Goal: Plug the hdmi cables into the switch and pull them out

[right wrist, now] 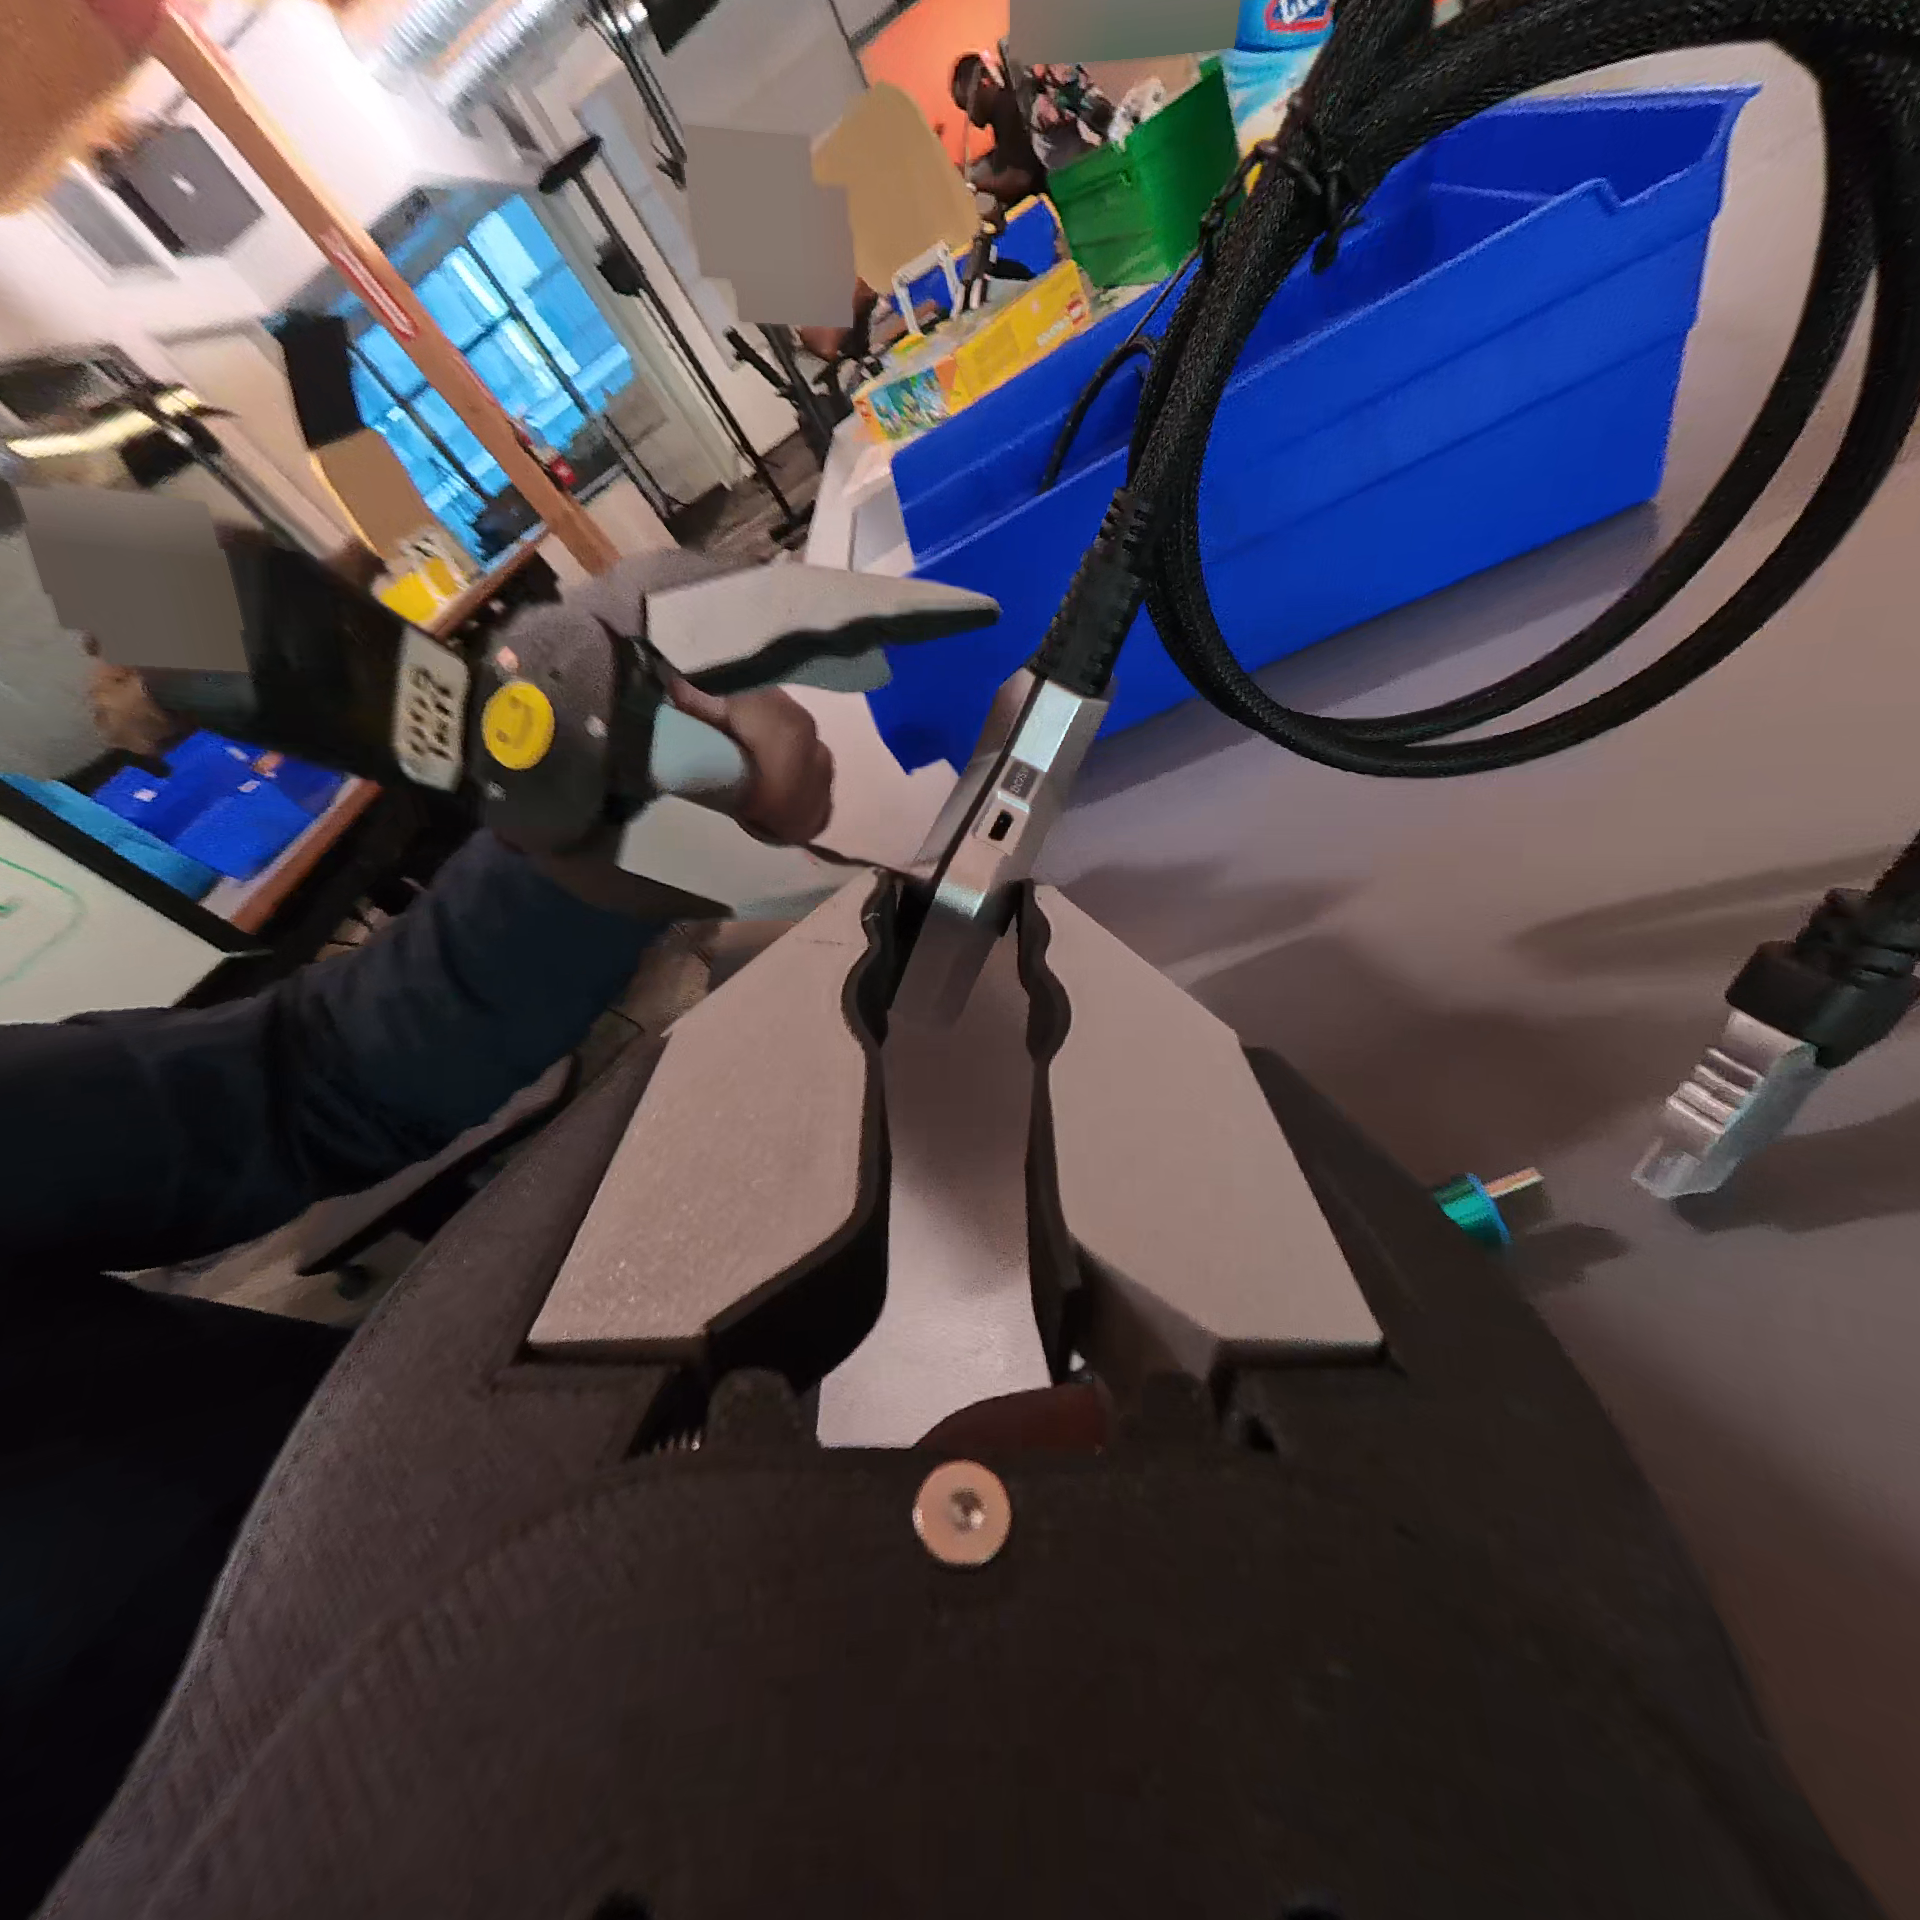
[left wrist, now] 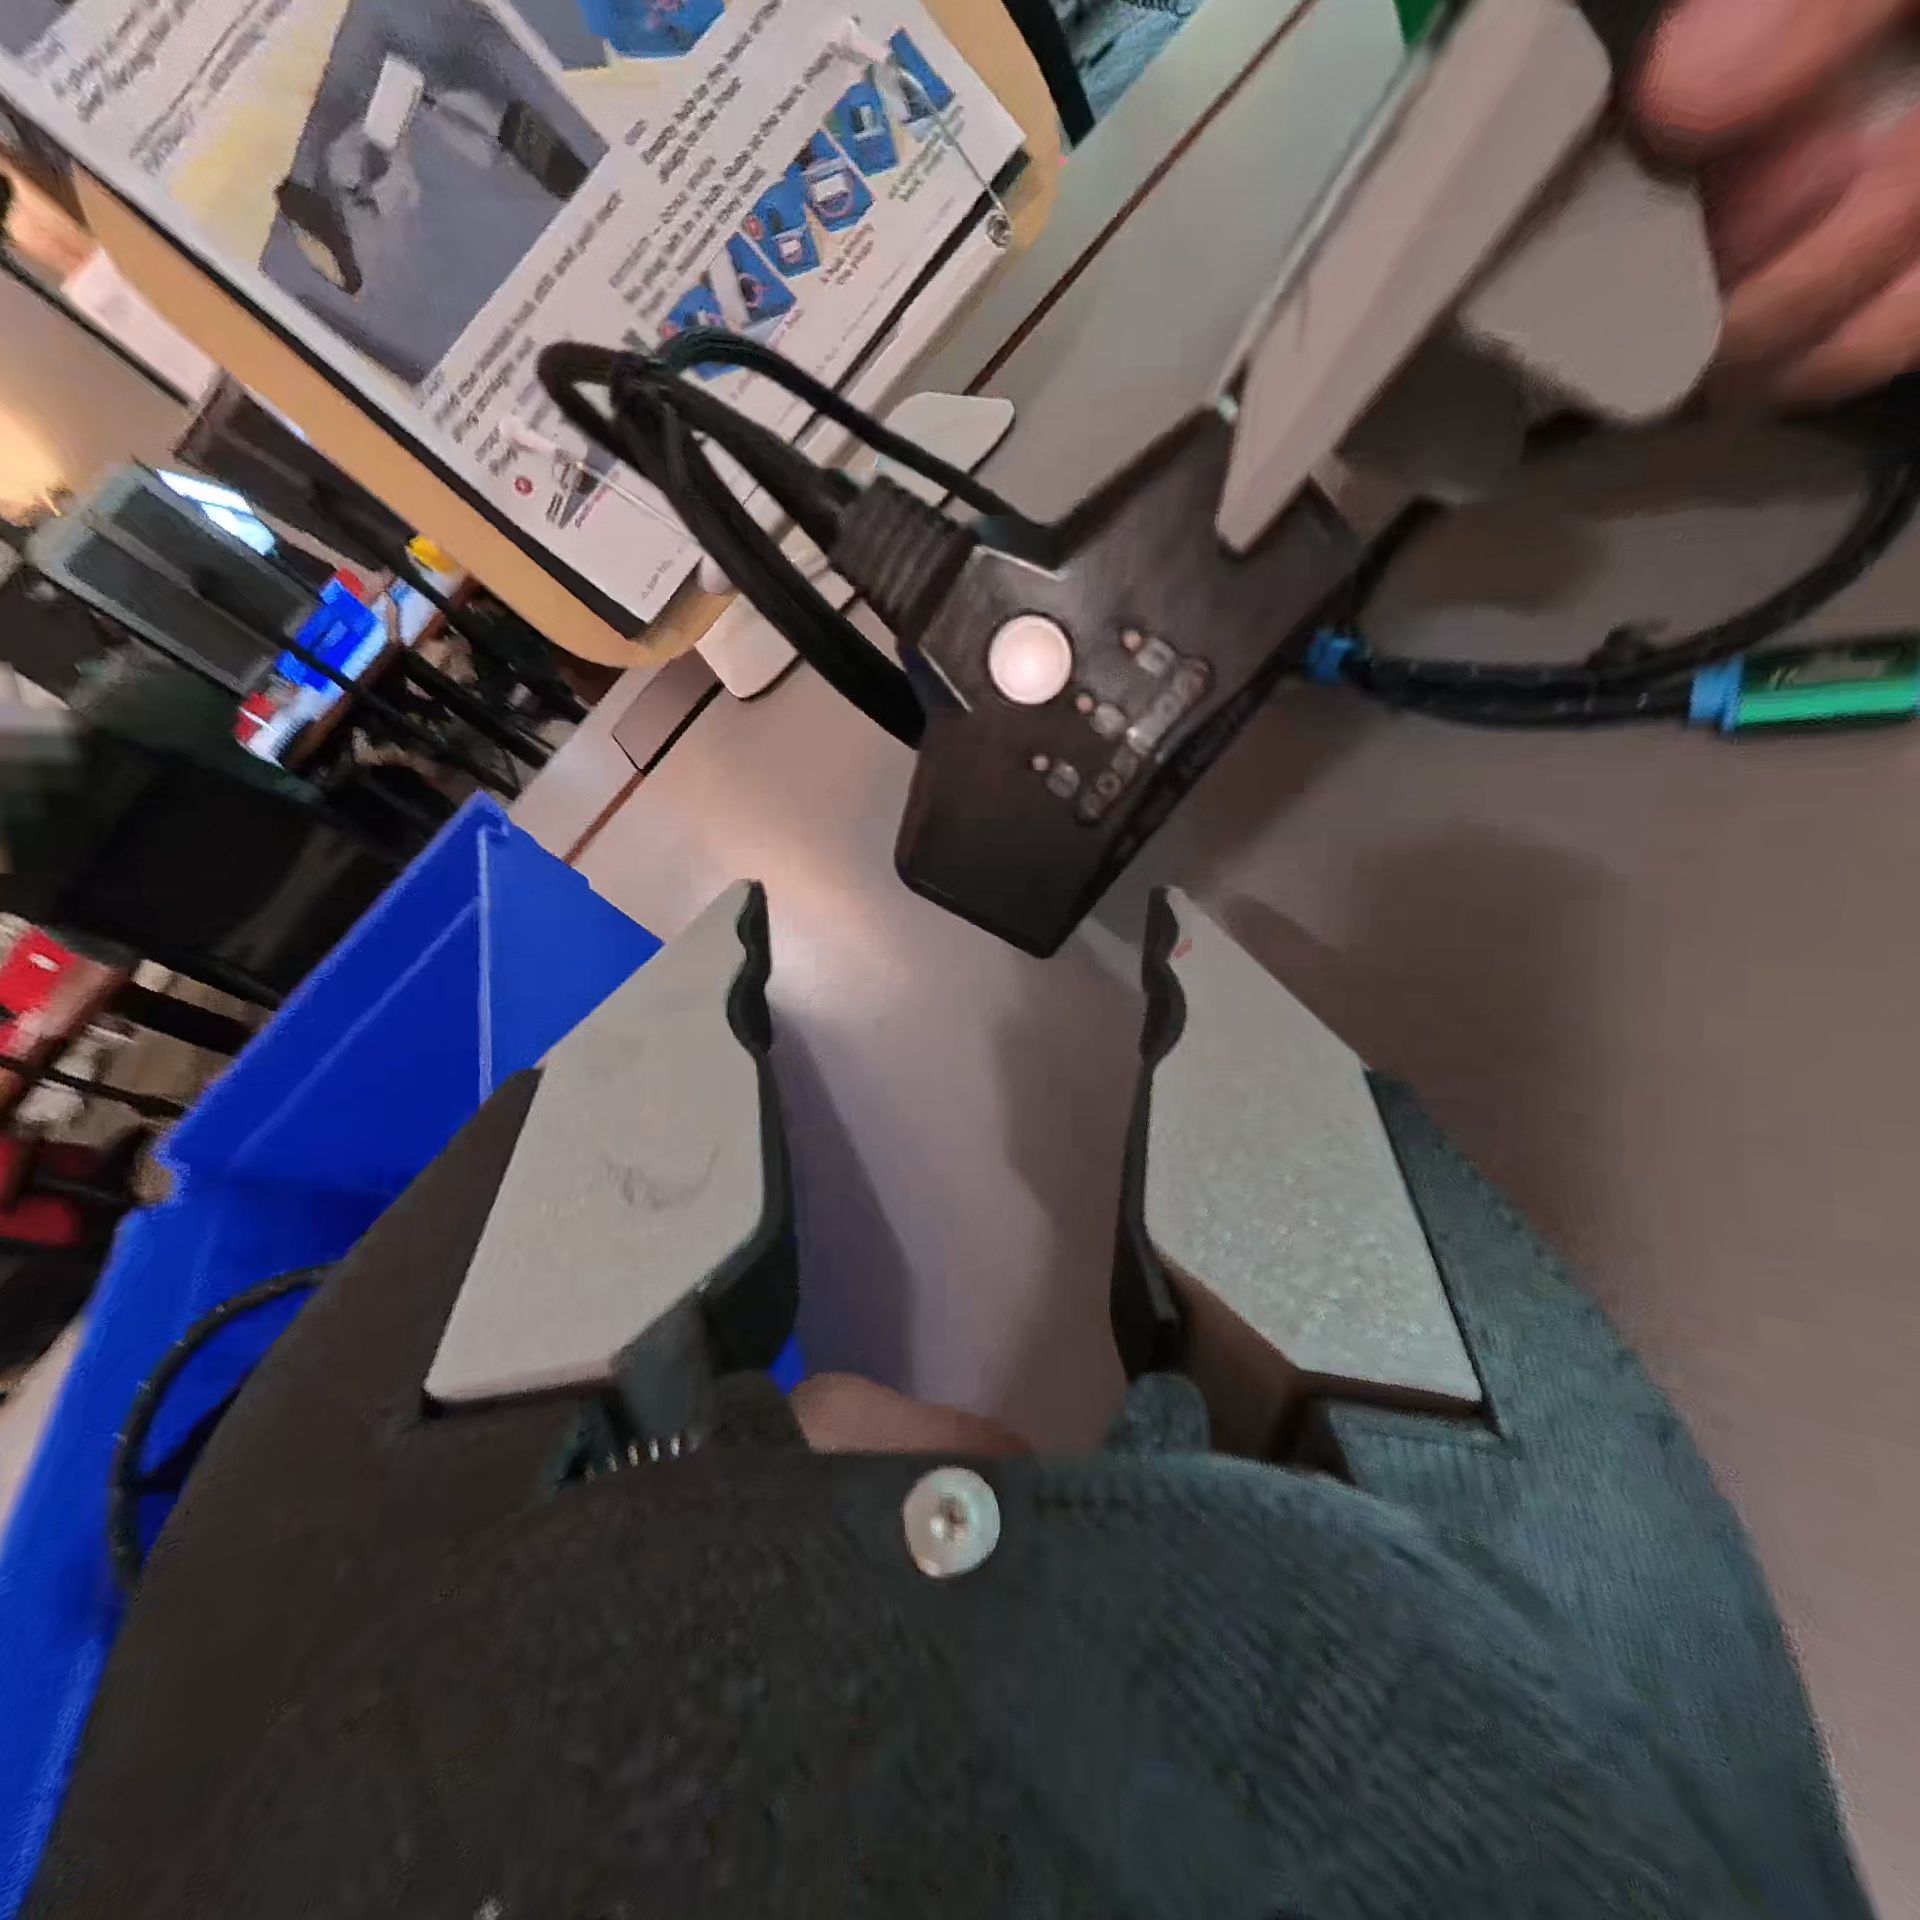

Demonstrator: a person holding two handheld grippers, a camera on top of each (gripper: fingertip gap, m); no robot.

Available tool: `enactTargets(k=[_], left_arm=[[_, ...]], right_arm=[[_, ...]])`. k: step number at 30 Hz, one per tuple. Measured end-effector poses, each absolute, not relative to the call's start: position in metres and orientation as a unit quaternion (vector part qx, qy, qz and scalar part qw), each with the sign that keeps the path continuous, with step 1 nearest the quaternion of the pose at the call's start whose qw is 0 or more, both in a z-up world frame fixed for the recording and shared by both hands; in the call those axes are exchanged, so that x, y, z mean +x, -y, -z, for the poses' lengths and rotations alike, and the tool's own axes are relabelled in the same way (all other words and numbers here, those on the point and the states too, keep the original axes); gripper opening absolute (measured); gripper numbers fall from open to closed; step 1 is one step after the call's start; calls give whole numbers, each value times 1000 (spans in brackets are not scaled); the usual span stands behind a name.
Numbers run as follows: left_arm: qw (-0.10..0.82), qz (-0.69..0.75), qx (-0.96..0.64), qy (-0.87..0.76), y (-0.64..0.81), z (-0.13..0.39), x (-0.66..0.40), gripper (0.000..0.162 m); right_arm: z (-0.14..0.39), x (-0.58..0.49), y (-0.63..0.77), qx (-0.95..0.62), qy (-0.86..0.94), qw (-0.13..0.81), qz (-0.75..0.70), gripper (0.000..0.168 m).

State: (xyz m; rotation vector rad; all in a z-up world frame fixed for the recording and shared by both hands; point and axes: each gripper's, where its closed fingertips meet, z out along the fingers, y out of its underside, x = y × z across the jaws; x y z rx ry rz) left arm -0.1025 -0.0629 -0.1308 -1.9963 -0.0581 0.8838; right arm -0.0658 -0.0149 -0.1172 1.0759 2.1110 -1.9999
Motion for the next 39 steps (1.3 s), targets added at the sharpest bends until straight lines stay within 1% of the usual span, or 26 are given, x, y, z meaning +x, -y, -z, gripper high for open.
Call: enactTargets(k=[4, 7, 9, 12, 16, 18, 20, 22, 25, 26, 27, 29, 32, 35, 36, 37, 39], left_arm=[[429, -467, -770, -68, 55, 136, -106, 71], [361, -603, -697, -143, 51, 128, -113, 67], [338, -661, -644, -183, 44, 122, -110, 66], [353, -661, -632, -198, 35, 124, -102, 60], [387, -664, -611, -189, 36, 108, -97, 61], [400, -663, -596, -214, 32, 104, -86, 48], [394, -670, -577, -250, 29, 103, -76, 32], [378, -686, -563, -265, 29, 100, -72, 27], [369, -675, -582, -263, 30, 98, -73, 23], [364, -666, -600, -255, 30, 99, -76, 19], [356, -644, -634, -237, 31, 103, -83, 19], [353, -608, -686, -187, 35, 107, -97, 19], [351, -568, -731, -140, 41, 106, -107, 19], [340, -543, -756, -135, 43, 103, -104, 19], [337, -537, -761, -140, 42, 102, -102, 19], [333, -531, -765, -144, 41, 100, -100, 19], [321, -518, -778, -154, 40, 100, -97, 19]], right_arm=[[107, -60, 17, 337, -665, 53, 664, 20], [101, -55, 17, 335, -652, 83, 675, 20], [101, -54, 17, 337, -646, 100, 677, 20], [104, -54, 17, 344, -648, 111, 670, 20], [105, -52, 17, 346, -646, 128, 669, 20], [100, -50, 17, 346, -632, 151, 677, 20], [97, -47, 17, 345, -618, 182, 683, 21], [95, -45, 16, 346, -607, 205, 685, 20], [95, -46, 15, 353, -602, 213, 684, 23], [96, -49, 14, 358, -607, 200, 680, 27], [100, -52, 13, 362, -625, 174, 670, 32], [104, -52, 10, 341, -673, 107, 648, 32], [104, -60, 0, 317, -718, -29, 619, 38], [97, -66, -5, 274, -740, -156, 594, 36], [97, -67, -5, 255, -749, -203, 576, 40], [95, -67, -4, 235, -754, -248, 561, 47], [92, -63, 2, 196, -759, -305, 541, 60]])
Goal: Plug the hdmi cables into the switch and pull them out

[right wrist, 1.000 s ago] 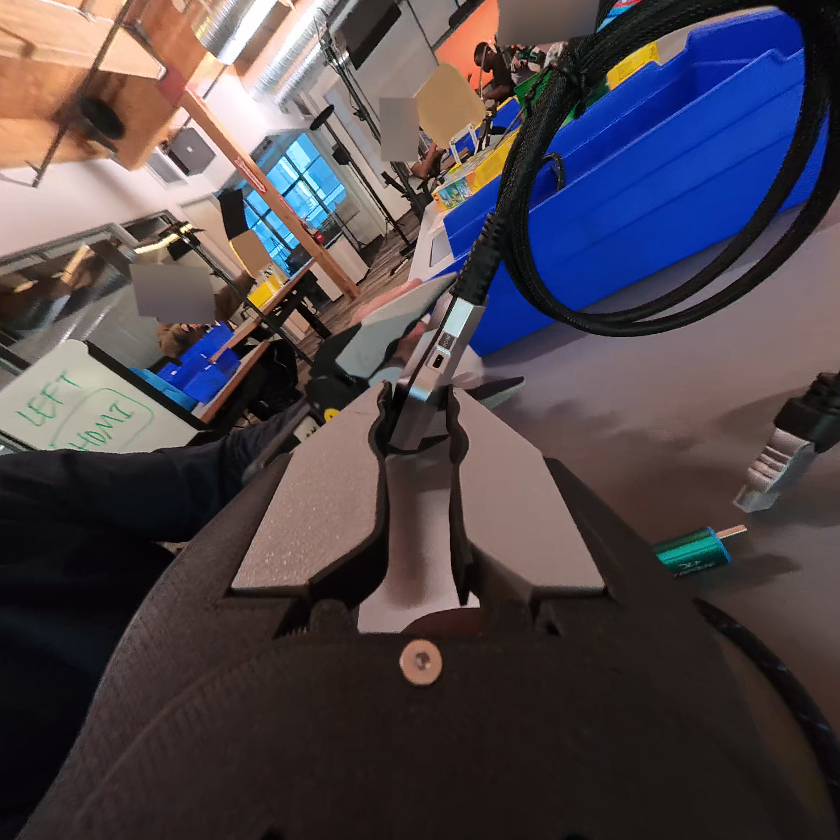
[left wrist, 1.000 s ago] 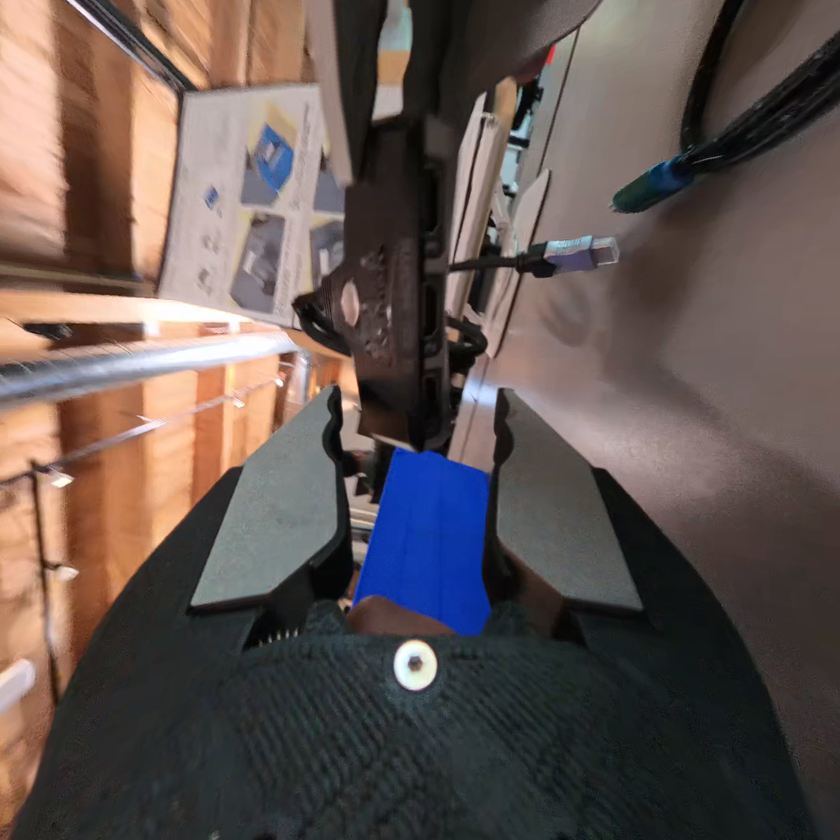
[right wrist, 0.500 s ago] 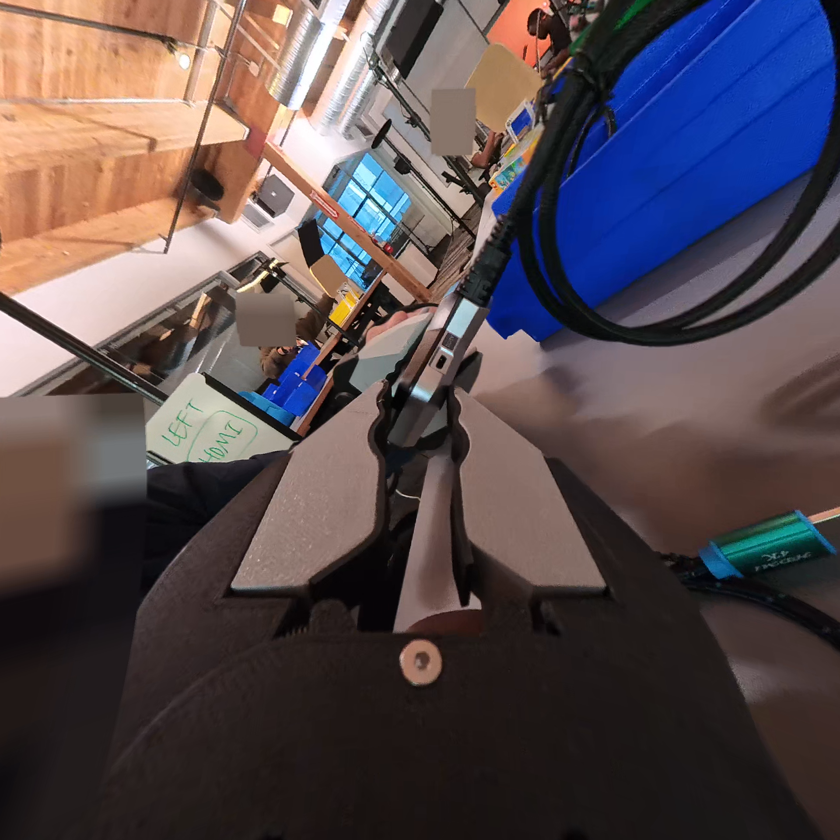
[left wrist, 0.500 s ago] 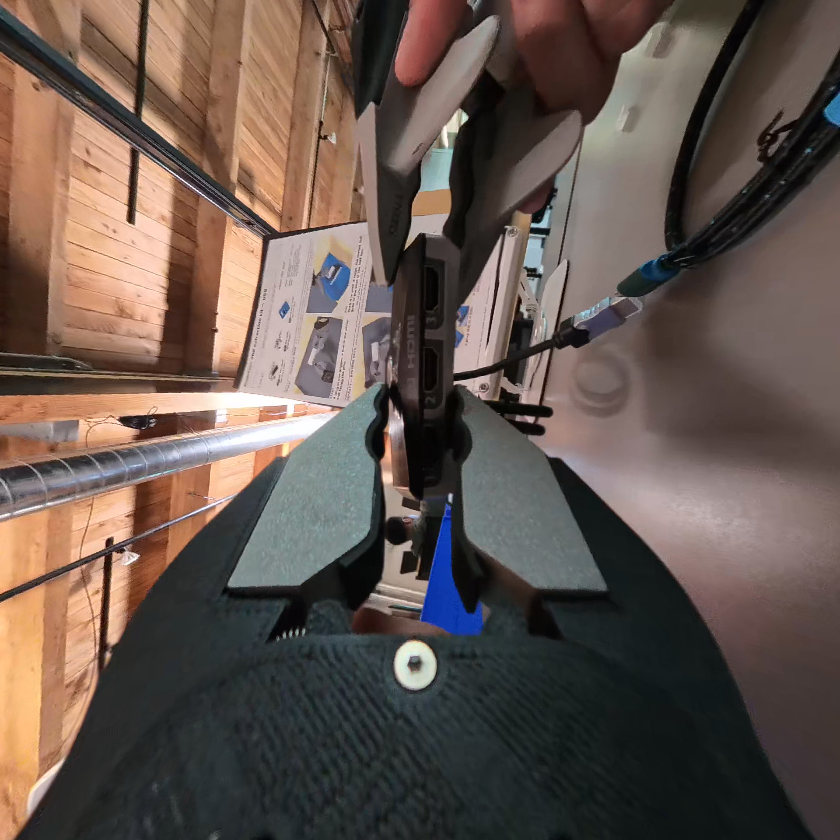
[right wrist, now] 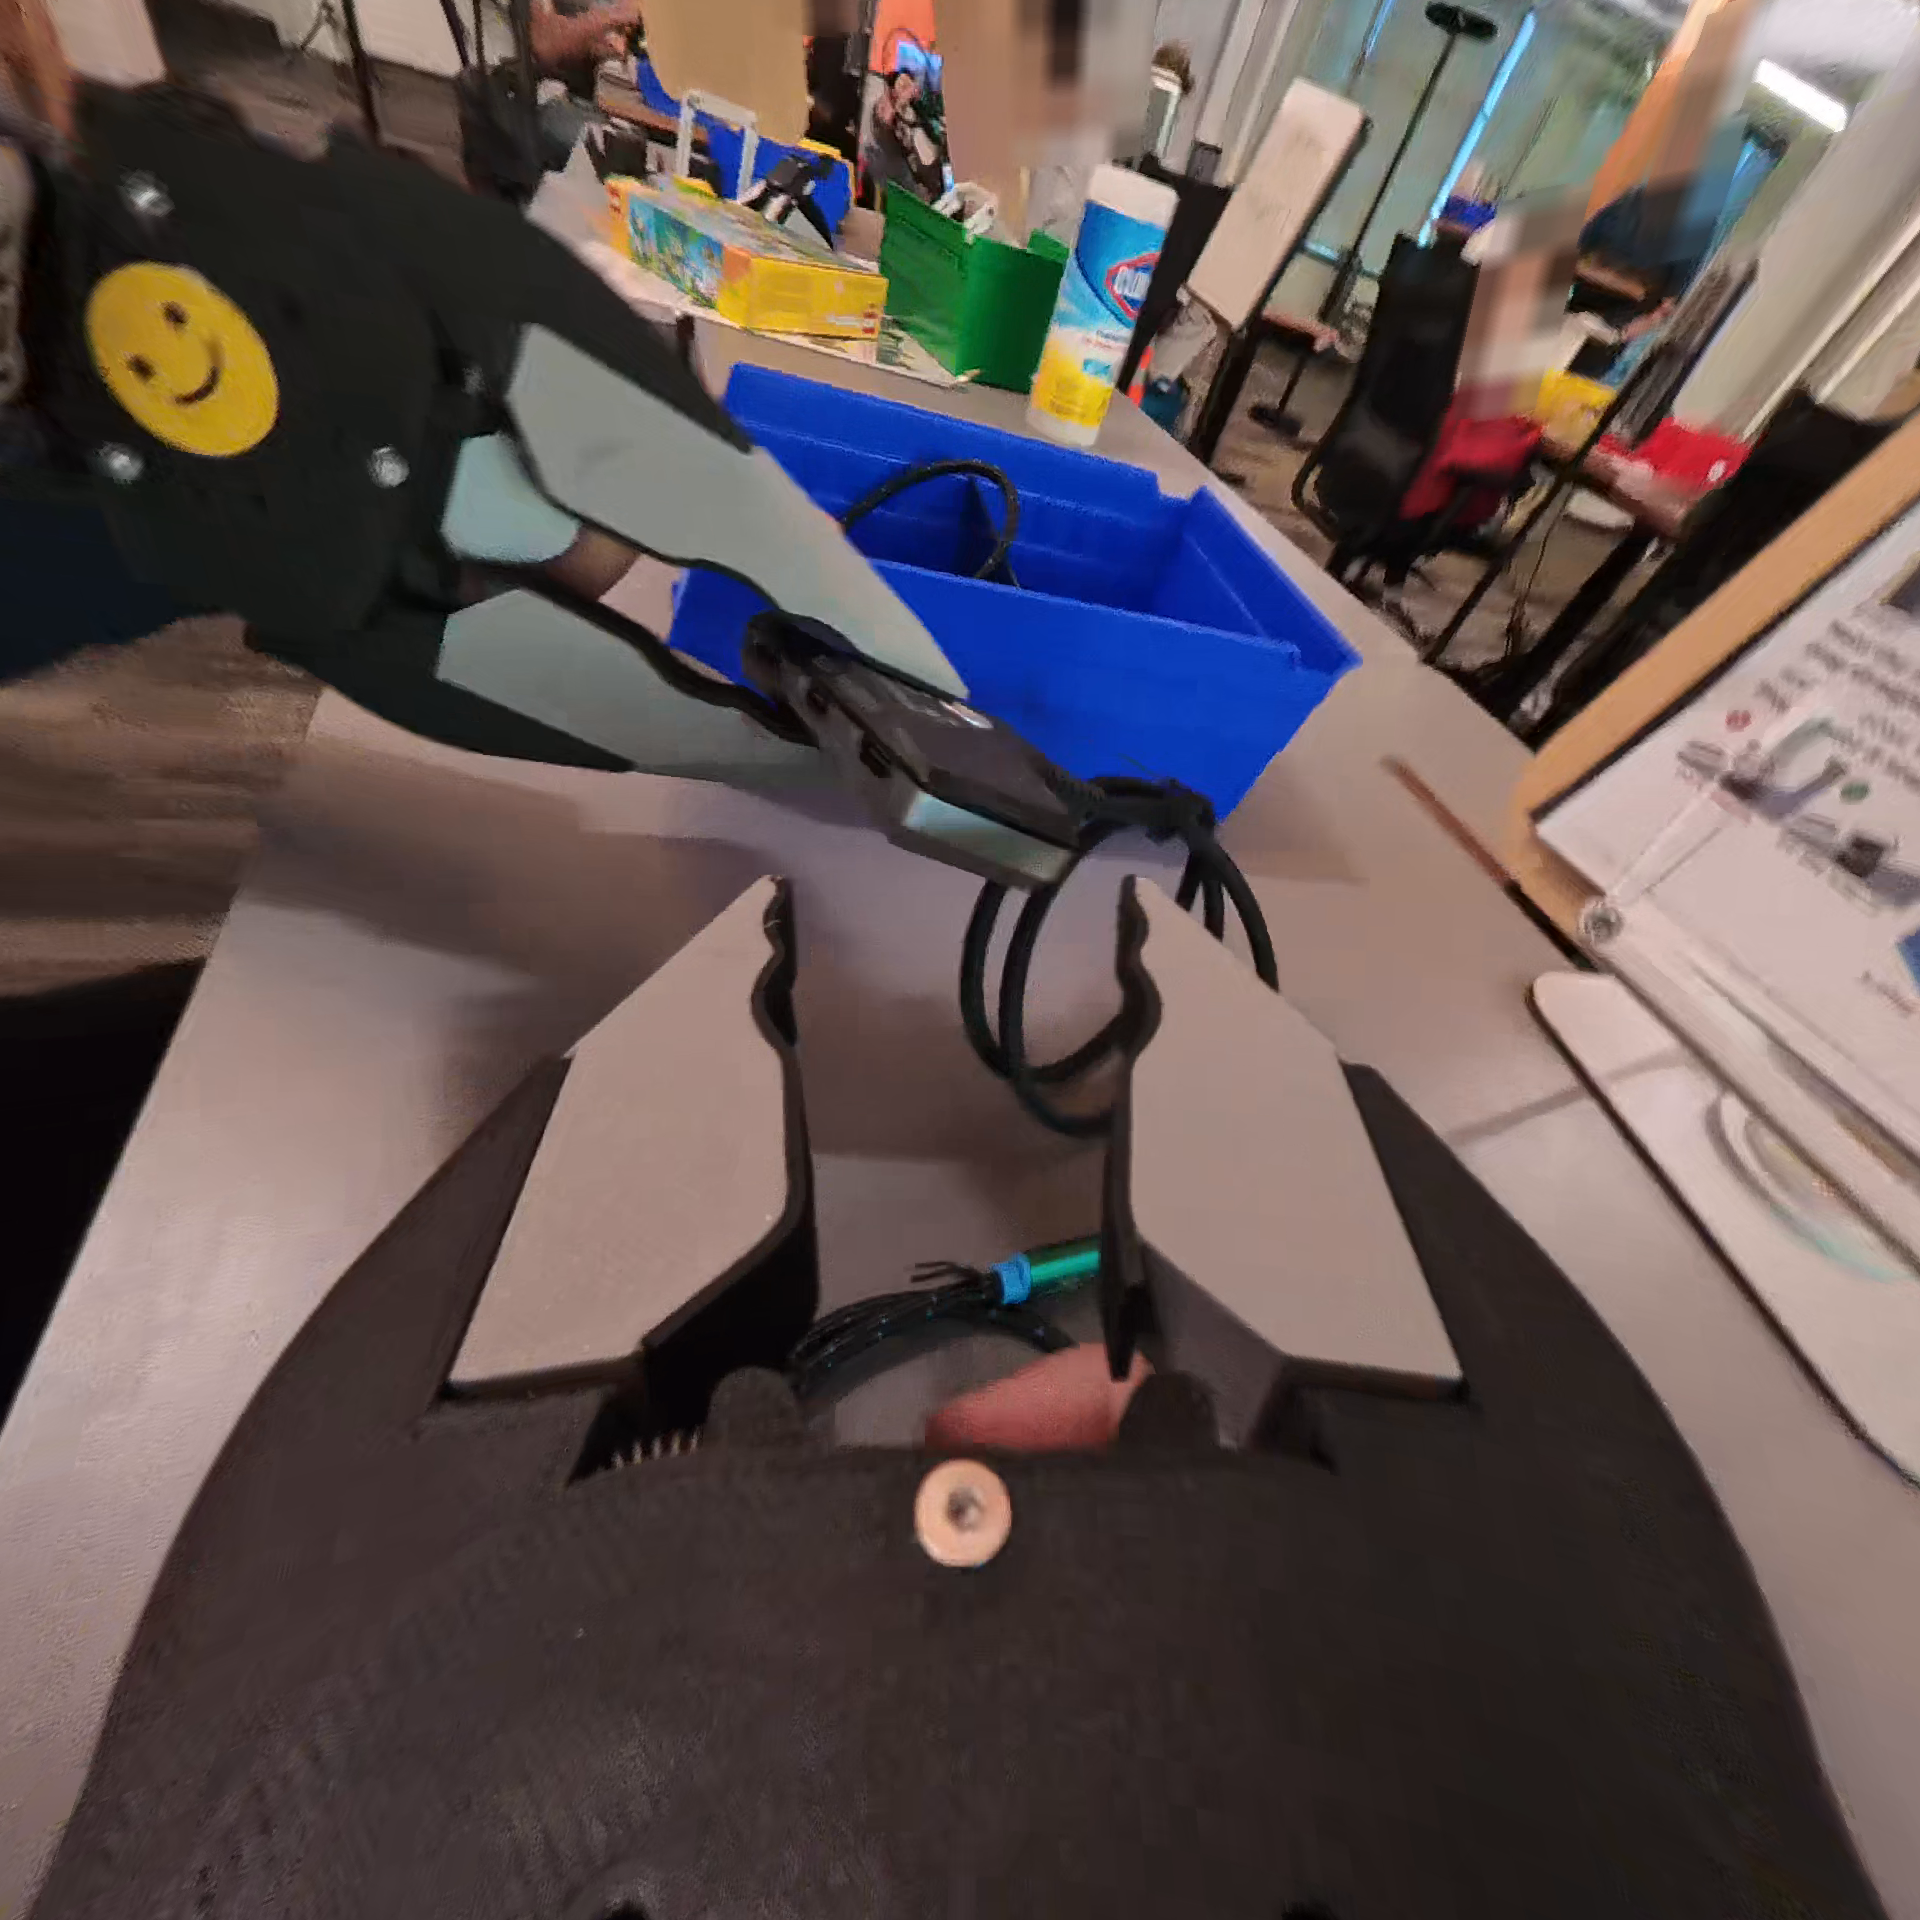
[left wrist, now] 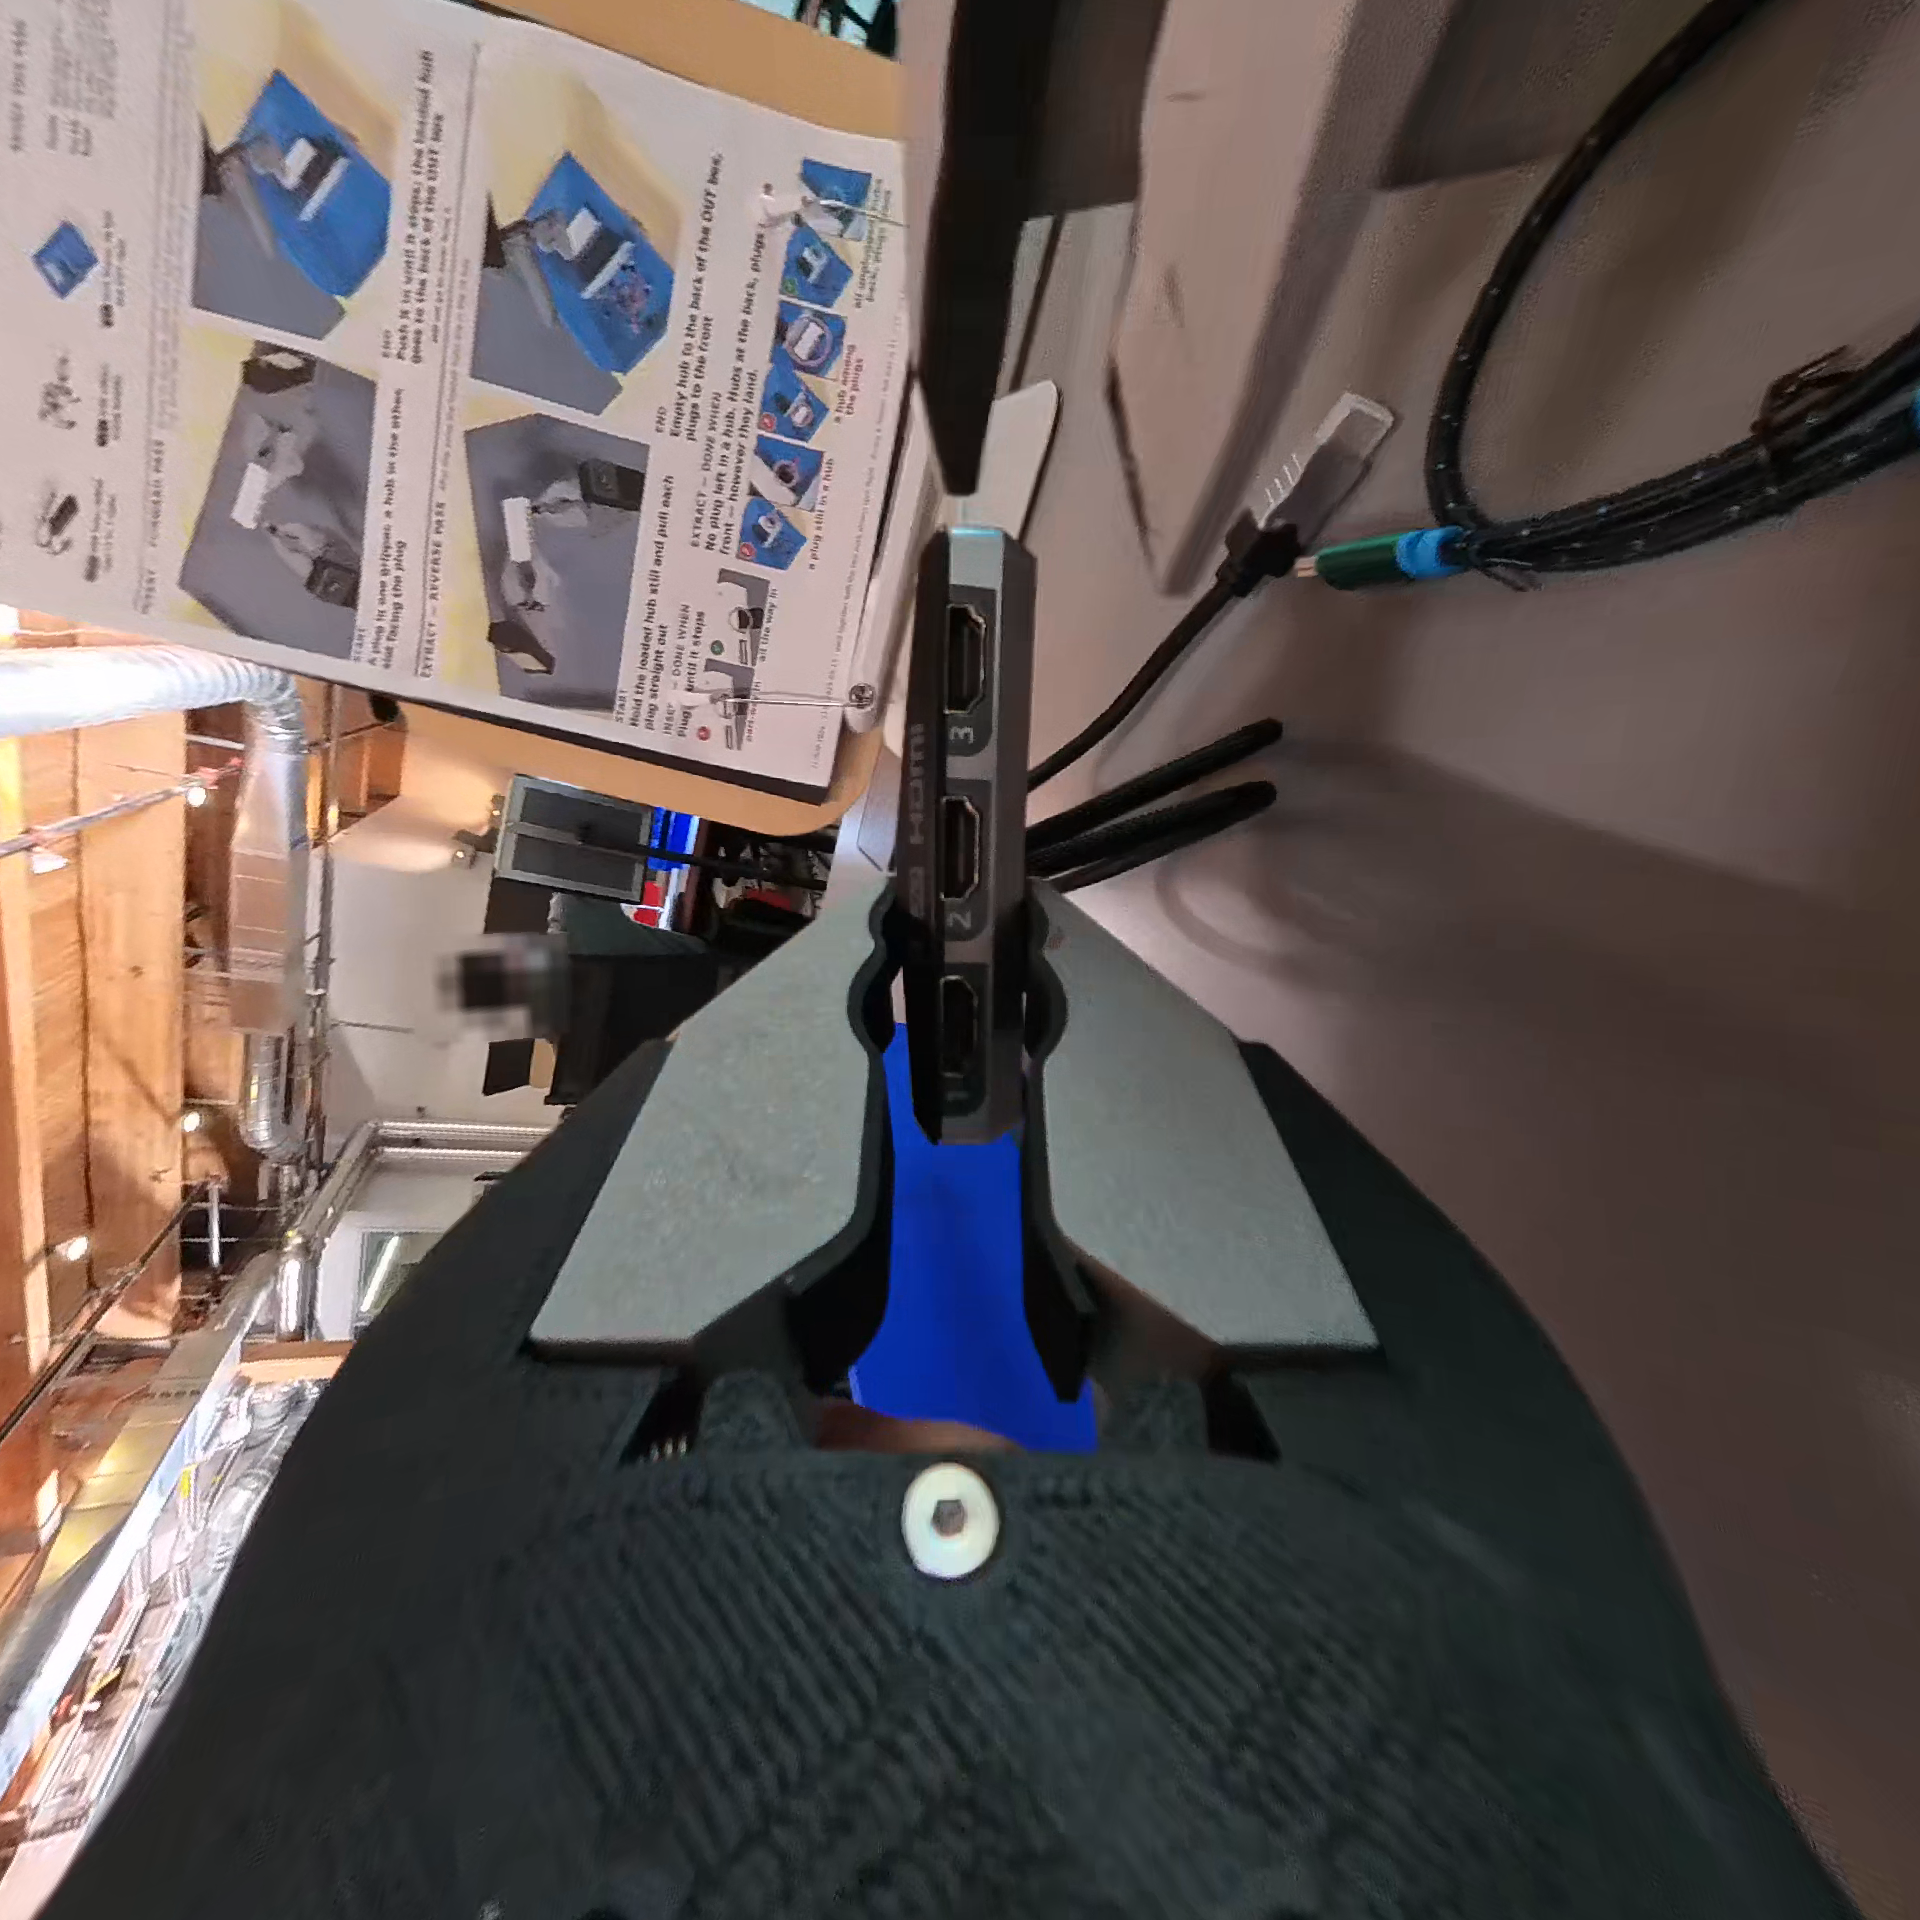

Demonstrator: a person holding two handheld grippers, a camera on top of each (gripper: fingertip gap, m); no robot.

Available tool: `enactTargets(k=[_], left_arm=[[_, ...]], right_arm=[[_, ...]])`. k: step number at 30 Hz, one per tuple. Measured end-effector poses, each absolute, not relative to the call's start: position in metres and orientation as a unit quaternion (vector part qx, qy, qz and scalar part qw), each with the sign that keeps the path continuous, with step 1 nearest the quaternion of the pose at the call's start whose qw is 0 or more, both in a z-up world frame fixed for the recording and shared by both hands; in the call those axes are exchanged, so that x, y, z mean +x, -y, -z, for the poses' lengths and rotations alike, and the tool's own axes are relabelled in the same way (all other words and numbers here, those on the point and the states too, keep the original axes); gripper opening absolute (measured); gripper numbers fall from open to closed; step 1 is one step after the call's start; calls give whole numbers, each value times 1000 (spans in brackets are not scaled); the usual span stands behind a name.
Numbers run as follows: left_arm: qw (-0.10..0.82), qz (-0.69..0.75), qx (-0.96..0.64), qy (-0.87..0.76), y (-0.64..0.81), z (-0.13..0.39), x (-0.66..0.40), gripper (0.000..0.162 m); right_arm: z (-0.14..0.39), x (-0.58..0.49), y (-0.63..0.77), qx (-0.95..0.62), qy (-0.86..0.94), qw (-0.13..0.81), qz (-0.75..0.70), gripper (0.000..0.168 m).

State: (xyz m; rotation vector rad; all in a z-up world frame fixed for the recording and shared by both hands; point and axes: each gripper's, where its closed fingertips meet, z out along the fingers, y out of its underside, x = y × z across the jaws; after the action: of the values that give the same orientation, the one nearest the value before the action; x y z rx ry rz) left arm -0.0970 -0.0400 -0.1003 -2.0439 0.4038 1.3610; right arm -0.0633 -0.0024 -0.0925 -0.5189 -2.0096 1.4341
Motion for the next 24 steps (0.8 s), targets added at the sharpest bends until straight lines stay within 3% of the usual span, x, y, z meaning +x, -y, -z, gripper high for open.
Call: enactTargets(k=[3, 11, 14, 24], left_arm=[[314, -498, -791, -167, 36, 98, -94, 19], [284, -456, -816, -213, 26, 99, -70, 20], [285, -458, -815, -211, 26, 99, -69, 20], [516, -401, -748, -115, 25, 63, -58, 32]], right_arm=[[94, -59, 12, -165, 768, 329, -524, 69], [84, -49, 17, -64, 745, 454, -485, 26], [83, -49, 17, -55, 745, 461, -479, 24], [64, -42, 8, -102, 712, 345, -602, 23]])
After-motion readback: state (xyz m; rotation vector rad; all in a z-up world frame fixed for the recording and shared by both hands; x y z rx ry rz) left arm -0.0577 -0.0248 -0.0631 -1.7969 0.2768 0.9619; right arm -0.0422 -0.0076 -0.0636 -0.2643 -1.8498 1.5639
